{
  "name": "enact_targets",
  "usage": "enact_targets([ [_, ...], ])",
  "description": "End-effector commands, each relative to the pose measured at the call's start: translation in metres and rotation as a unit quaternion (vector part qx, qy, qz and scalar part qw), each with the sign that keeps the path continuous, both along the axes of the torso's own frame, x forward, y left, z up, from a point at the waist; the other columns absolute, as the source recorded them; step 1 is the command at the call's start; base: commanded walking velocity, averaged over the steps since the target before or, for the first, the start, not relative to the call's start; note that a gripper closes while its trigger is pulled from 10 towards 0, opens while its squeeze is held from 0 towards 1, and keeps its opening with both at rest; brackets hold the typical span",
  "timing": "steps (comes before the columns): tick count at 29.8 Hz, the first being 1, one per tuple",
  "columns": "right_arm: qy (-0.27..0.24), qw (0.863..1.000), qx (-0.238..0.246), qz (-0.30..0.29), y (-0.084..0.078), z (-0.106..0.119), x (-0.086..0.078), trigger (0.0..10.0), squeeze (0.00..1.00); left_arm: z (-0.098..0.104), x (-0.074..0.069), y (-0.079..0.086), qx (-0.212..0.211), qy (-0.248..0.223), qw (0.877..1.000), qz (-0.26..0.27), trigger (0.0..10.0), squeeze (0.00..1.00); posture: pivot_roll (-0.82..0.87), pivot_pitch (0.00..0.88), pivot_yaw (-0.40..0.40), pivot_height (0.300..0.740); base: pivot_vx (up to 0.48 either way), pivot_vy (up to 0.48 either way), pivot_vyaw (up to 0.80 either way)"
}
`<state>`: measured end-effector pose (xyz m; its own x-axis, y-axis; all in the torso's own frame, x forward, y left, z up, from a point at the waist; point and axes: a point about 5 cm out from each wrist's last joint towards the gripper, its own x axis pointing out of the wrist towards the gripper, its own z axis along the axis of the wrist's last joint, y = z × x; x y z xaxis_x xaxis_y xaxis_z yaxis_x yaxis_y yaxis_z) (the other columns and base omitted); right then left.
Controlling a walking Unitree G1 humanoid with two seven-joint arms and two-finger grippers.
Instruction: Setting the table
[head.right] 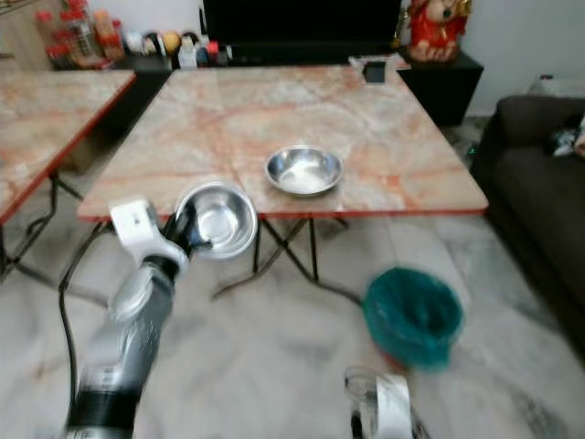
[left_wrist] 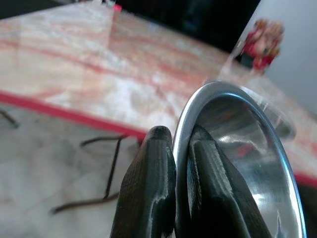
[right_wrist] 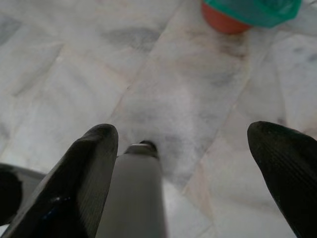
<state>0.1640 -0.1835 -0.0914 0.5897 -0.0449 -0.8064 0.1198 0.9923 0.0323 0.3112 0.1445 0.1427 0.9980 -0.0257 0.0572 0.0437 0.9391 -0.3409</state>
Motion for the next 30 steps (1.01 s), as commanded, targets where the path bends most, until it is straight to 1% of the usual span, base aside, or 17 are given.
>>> enact_targets([
  [1,-0.006,1.000,0.000,-0.001,0.0005,0.0017,0.0040,10.0,0.00,0.0090,0.0003,-0.0046,0.026,-0.021,0.999,-0.022,10.0,0.00,0.04,0.046,0.023,0.707,0.000,0.000,0.00],
  [3,-0.006,1.000,0.000,-0.001,0.0009,0.0017,0.0041,10.0,0.00,0.0110,-0.0005,-0.0080,0.033,-0.030,0.998,-0.033,10.0,0.00,0.05,0.044,0.022,0.707,0.259,0.000,0.00],
  [4,-0.006,1.000,0.001,-0.002,0.0013,0.0018,0.0045,10.0,0.00,0.0121,-0.0011,-0.0109,0.044,-0.035,0.998,-0.041,10.0,0.00,0.05,0.044,0.022,0.707,0.454,0.000,0.00],
  [6,-0.006,1.000,0.002,-0.002,0.0019,0.0019,0.0050,10.0,0.00,0.0123,-0.0015,-0.0118,0.046,-0.036,0.997,-0.043,10.0,0.00,0.05,0.045,0.024,0.707,0.467,0.000,0.00],
  [9,-0.007,1.000,0.005,-0.005,0.0028,0.0020,0.0055,10.0,0.00,0.0121,-0.0021,-0.0113,0.042,-0.034,0.998,-0.040,10.0,0.00,0.05,0.045,0.024,0.707,0.480,0.000,0.00],
  [19,-0.009,1.000,0.003,-0.003,0.0034,0.0020,0.0054,10.0,0.00,0.0136,-0.0013,-0.0112,0.047,-0.037,0.997,-0.044,10.0,0.00,0.04,0.044,0.029,0.707,0.480,0.000,0.00],
  [28,-0.007,1.000,-0.003,0.010,0.0040,0.0018,0.0048,10.0,0.00,0.0140,-0.0020,-0.0122,0.045,-0.038,0.997,-0.046,10.0,0.00,0.04,0.047,0.026,0.707,0.480,0.000,0.00],
  [30,-0.008,1.000,0.000,0.000,0.0026,0.0018,0.0047,10.0,0.00,0.0142,-0.0019,-0.0122,0.044,-0.039,0.997,-0.047,10.0,0.00,0.04,0.048,0.025,0.707,0.480,0.000,0.00],
])
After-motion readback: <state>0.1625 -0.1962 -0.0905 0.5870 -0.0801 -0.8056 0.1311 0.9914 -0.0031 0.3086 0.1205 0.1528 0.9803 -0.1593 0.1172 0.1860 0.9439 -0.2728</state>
